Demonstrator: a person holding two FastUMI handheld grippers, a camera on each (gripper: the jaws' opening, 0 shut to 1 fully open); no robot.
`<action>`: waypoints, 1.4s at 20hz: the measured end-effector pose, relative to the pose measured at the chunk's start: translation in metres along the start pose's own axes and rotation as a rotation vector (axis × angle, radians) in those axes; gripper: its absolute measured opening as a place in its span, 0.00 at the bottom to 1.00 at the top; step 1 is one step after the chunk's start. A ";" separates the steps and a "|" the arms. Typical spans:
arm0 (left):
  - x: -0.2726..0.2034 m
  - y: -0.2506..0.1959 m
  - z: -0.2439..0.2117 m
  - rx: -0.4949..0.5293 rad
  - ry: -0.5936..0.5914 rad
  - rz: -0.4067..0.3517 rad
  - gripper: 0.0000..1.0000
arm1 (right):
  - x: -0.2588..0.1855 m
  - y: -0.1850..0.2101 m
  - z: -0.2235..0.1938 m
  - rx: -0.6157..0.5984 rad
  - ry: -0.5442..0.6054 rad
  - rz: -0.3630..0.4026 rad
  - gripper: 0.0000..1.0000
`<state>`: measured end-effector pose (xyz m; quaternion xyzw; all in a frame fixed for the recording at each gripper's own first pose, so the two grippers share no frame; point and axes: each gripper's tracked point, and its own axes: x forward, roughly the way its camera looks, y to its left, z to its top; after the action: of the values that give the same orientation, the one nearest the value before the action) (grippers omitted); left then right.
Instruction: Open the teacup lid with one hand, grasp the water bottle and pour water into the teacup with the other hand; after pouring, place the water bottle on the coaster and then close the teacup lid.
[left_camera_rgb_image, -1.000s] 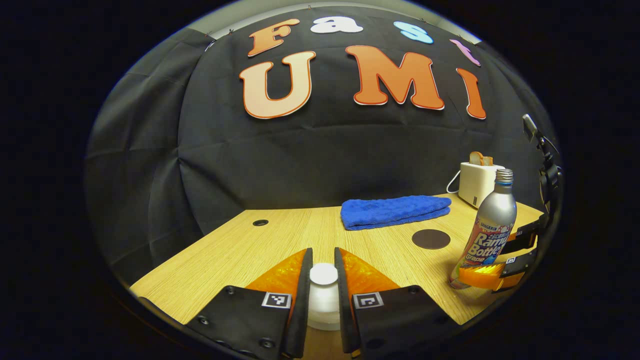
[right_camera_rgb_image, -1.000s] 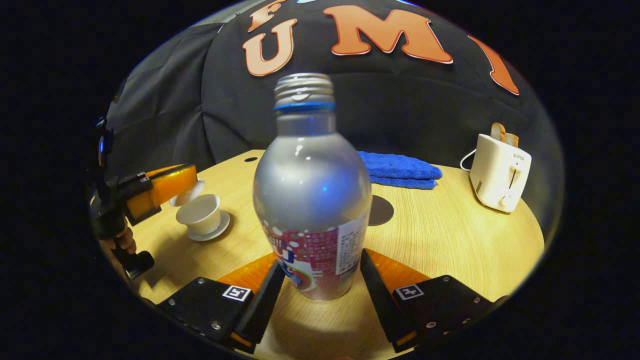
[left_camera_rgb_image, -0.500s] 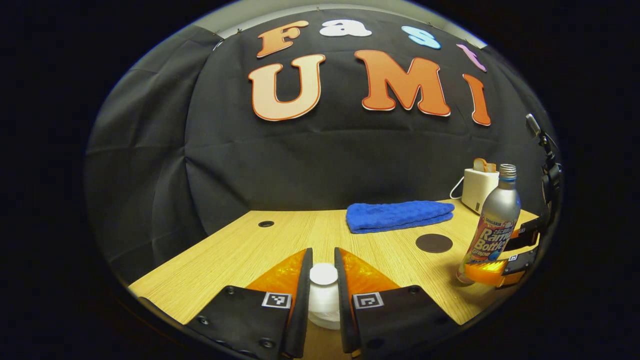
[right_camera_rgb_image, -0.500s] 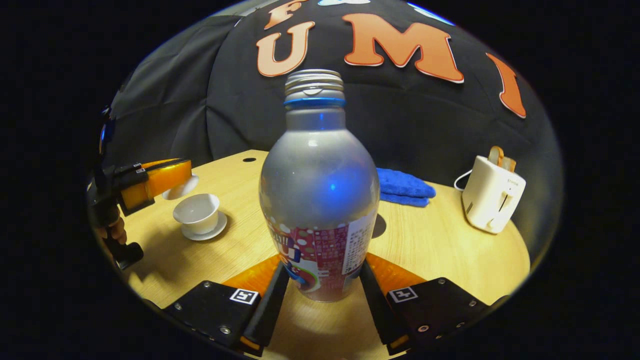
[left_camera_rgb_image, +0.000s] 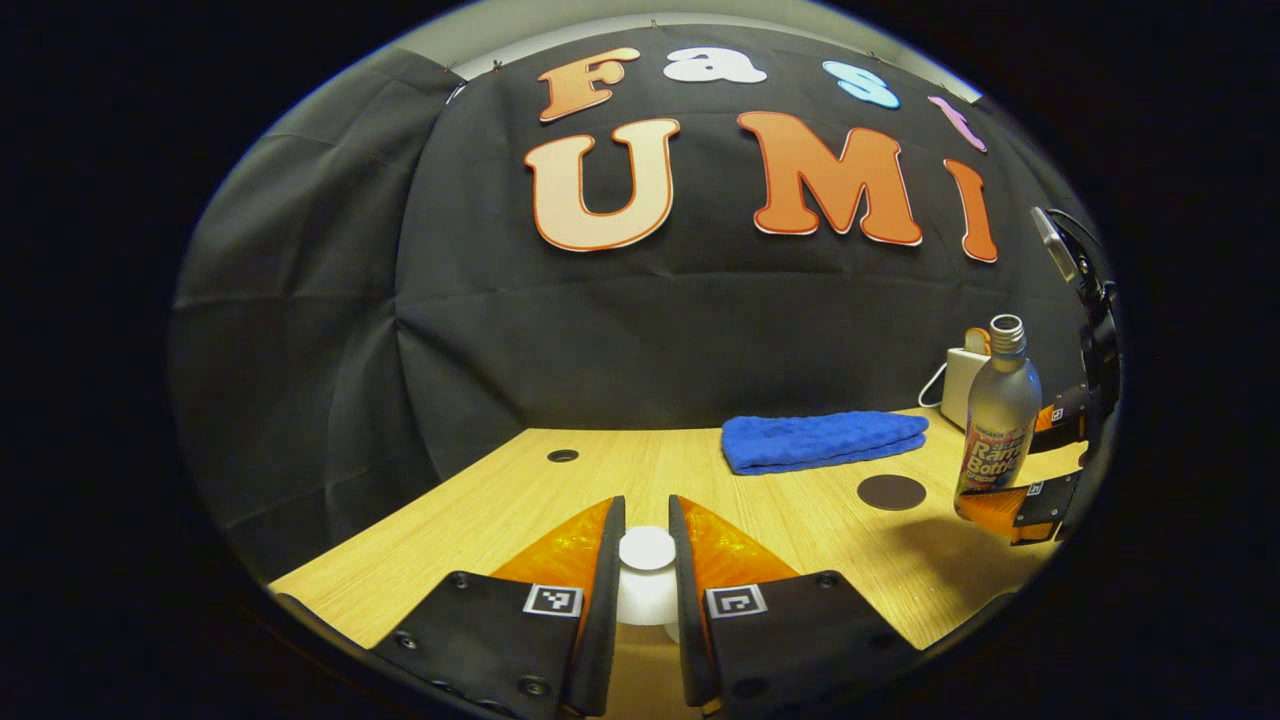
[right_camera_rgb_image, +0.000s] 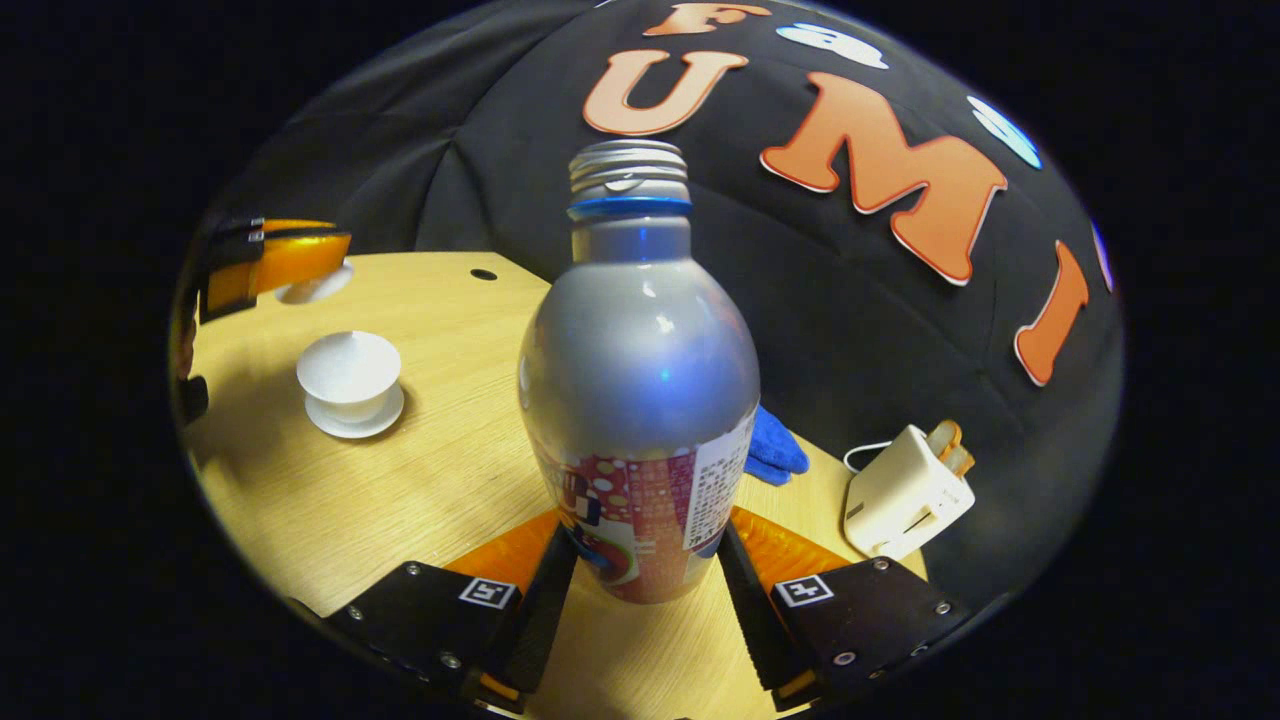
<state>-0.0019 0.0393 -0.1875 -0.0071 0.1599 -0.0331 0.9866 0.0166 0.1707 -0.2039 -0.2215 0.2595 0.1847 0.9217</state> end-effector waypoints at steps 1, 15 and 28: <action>-0.001 0.007 0.002 -0.005 -0.002 0.007 0.31 | 0.002 -0.001 0.004 -0.039 0.002 -0.014 0.79; -0.011 0.061 0.002 -0.015 -0.004 0.064 0.31 | 0.014 -0.011 0.060 -0.465 -0.100 -0.185 0.78; -0.018 0.082 -0.015 -0.020 0.028 0.087 0.31 | 0.019 0.023 0.072 -0.783 -0.179 -0.227 0.78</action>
<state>-0.0184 0.1224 -0.1981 -0.0094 0.1743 0.0113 0.9846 0.0501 0.2302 -0.1666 -0.5654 0.0626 0.1850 0.8014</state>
